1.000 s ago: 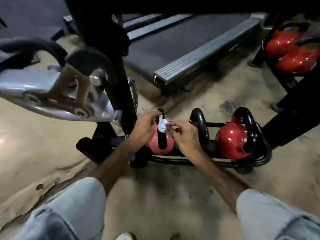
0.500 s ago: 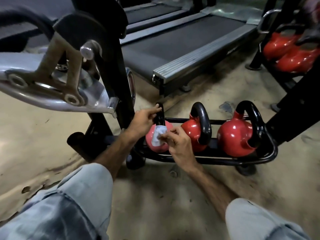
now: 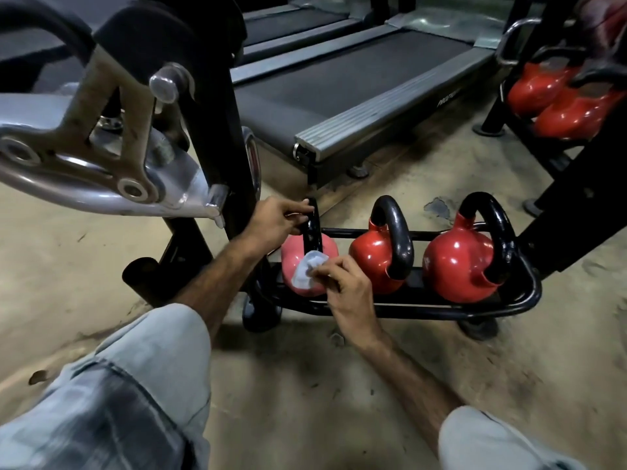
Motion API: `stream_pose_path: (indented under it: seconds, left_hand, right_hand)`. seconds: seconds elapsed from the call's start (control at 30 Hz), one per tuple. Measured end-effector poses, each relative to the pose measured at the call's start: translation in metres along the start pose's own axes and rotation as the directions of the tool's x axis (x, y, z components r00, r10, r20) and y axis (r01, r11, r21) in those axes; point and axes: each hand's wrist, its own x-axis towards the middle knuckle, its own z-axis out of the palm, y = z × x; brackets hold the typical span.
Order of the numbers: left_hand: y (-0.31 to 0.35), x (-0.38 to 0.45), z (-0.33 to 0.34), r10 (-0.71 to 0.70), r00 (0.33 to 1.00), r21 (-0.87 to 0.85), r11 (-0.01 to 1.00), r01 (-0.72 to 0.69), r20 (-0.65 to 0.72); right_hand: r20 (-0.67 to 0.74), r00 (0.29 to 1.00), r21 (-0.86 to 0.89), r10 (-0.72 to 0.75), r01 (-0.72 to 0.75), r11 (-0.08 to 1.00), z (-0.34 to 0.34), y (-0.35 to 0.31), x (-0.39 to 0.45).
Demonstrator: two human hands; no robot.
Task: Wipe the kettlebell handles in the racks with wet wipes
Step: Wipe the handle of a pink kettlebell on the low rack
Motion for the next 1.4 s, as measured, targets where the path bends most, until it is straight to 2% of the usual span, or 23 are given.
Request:
stream_pose_path:
  seconds: [0.1, 0.17, 0.27, 0.33, 0.4, 0.47, 0.53, 0.6, 0.63, 0.7, 0.83, 0.87, 0.97, 1.03, 1.07, 1.1, 1.13, 1.17, 1.23, 1.27, 1.3, 1.33, 1.4]
  left_hand:
    - [-0.001, 0.001, -0.001, 0.006, 1.0, -0.016, 1.0, -0.006, -0.006]
    - [-0.005, 0.002, -0.002, 0.001, 1.0, -0.016, 1.0, -0.002, -0.019]
    - [-0.008, 0.004, -0.001, 0.02, 0.999, -0.001, 1.0, -0.02, -0.046]
    - [-0.01, 0.005, -0.001, 0.076, 0.993, 0.081, 0.994, -0.068, -0.087]
    - [-0.007, 0.005, -0.001, 0.121, 0.988, 0.174, 0.979, -0.103, -0.092]
    - [-0.004, 0.005, -0.004, 0.119, 0.991, 0.2, 0.974, -0.104, -0.067]
    - [-0.004, 0.008, -0.006, 0.104, 0.994, 0.192, 0.977, -0.095, -0.037]
    - [-0.006, 0.009, -0.008, 0.102, 0.995, 0.181, 0.979, -0.097, -0.021]
    - [-0.007, 0.01, -0.008, 0.106, 0.994, 0.185, 0.978, -0.1, -0.024]
    - [-0.007, 0.01, -0.008, 0.107, 0.994, 0.189, 0.977, -0.099, -0.033]
    - [-0.006, 0.011, -0.008, 0.09, 0.996, 0.18, 0.98, -0.085, -0.022]
    - [-0.005, 0.01, -0.008, 0.085, 0.996, 0.189, 0.979, -0.079, -0.023]
    - [-0.004, 0.009, -0.009, 0.081, 0.997, 0.198, 0.977, -0.077, -0.014]
    - [-0.003, 0.008, -0.01, 0.078, 0.997, 0.204, 0.976, -0.073, -0.018]
    - [-0.003, 0.007, -0.009, 0.07, 0.997, 0.204, 0.977, -0.064, -0.021]
    - [-0.001, 0.006, -0.009, 0.067, 0.998, 0.195, 0.979, -0.062, -0.02]
    - [0.0, 0.004, -0.008, 0.057, 0.998, 0.184, 0.982, -0.051, -0.025]
    - [0.001, 0.003, -0.008, 0.057, 0.998, 0.171, 0.984, -0.052, -0.029]
    - [0.004, -0.001, -0.009, 0.061, 0.997, 0.16, 0.986, -0.055, -0.036]
    - [0.004, -0.001, -0.008, 0.064, 0.997, 0.16, 0.986, -0.055, -0.051]
    - [0.002, -0.002, -0.008, 0.059, 0.996, 0.148, 0.988, -0.047, -0.073]
    - [0.002, -0.004, -0.006, 0.036, 0.995, 0.12, 0.992, -0.024, -0.098]
    - [0.002, -0.013, -0.004, -0.04, 0.99, 0.015, 0.999, 0.043, -0.138]
  right_hand:
    - [-0.071, 0.997, 0.035, 0.005, -0.003, 0.999, 0.007, 0.001, 0.01]
    - [-0.072, 0.997, -0.003, -0.041, 0.041, 0.999, 0.008, 0.001, 0.014]
    - [-0.026, 0.988, -0.099, -0.152, 0.148, 0.984, 0.004, -0.001, 0.022]
    - [0.021, 0.983, -0.18, -0.181, 0.182, 0.967, 0.001, -0.008, 0.041]
    - [0.13, 0.965, -0.334, -0.227, 0.258, 0.907, -0.001, -0.016, 0.061]
    - [0.284, 0.883, -0.449, -0.373, 0.466, 0.762, -0.004, -0.02, 0.071]
    - [0.527, 0.693, -0.451, -0.493, 0.719, 0.529, -0.008, -0.016, 0.067]
    - [0.745, 0.492, -0.381, -0.45, 0.868, 0.318, -0.015, -0.009, 0.061]
    - [0.8, 0.434, -0.358, -0.415, 0.899, 0.25, -0.017, -0.008, 0.062]
    - [0.832, 0.411, -0.369, -0.372, 0.911, 0.182, -0.019, -0.012, 0.076]
    - [0.785, 0.519, -0.487, -0.338, 0.855, 0.18, -0.016, -0.027, 0.089]
    - [0.789, 0.511, -0.477, -0.342, 0.86, 0.183, -0.015, -0.026, 0.083]
    - [0.821, 0.42, -0.372, -0.386, 0.907, 0.197, -0.016, -0.018, 0.07]
    - [0.808, 0.351, -0.325, -0.473, 0.935, 0.14, -0.021, -0.013, 0.077]
    - [0.787, 0.349, -0.313, -0.508, 0.936, 0.158, -0.025, -0.011, 0.08]
    - [0.751, 0.386, -0.305, -0.537, 0.923, 0.236, -0.03, -0.01, 0.083]
    - [0.695, 0.482, -0.324, -0.534, 0.872, 0.366, -0.034, -0.008, 0.083]
    - [0.609, 0.625, -0.356, -0.489, 0.766, 0.535, -0.035, -0.006, 0.079]
    - [0.369, 0.898, -0.314, -0.24, 0.363, 0.877, -0.034, -0.008, 0.062]
    - [0.241, 0.961, -0.209, -0.136, 0.188, 0.959, -0.029, -0.004, 0.055]
    - [0.128, 0.987, -0.121, -0.1, 0.116, 0.986, -0.022, -0.002, 0.045]
    - [0.058, 0.998, -0.037, -0.033, 0.036, 0.999, -0.017, 0.002, 0.038]
    - [-0.046, 0.996, -0.005, 0.074, -0.075, 0.997, -0.008, -0.001, 0.036]
